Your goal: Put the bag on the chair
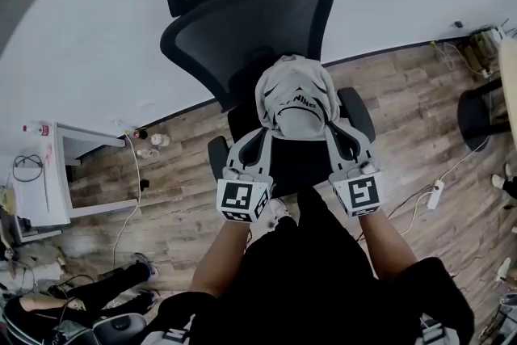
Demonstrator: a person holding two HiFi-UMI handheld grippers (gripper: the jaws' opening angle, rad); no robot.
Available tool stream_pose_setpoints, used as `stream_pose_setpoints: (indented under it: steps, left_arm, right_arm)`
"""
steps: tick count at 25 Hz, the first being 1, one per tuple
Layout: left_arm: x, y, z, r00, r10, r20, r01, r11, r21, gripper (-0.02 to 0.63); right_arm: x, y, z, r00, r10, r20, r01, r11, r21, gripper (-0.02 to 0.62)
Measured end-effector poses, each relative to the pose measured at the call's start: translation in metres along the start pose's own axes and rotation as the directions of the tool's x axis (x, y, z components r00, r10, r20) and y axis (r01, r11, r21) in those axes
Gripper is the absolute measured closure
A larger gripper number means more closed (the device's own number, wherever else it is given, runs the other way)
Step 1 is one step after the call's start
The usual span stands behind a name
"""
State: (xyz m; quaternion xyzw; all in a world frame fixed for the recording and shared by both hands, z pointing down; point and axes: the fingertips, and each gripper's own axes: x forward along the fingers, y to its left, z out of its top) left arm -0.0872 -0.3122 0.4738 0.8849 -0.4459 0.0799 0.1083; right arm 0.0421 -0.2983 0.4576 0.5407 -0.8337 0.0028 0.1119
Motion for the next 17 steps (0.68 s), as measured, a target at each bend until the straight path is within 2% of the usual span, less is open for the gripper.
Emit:
stream_pose_setpoints:
  steps: [10,17]
  left_arm:
    - [-0.025,-0.014,0.009,1.0,-0.024,0.017,0.023,0.999,0.045,0.583]
    - [-0.037,-0.013,0.005,1.0,-0.02,0.006,0.02,0.999,0.035,0.583]
  right_arm:
    - [-0.021,-0.001,0.001,0.999,-0.032,0.004,0.032,0.999,-0.024,0.574]
    - [-0.023,0.009,0.014,0.999,-0.037,-0.011,0.037,0.999,-0.007,0.574]
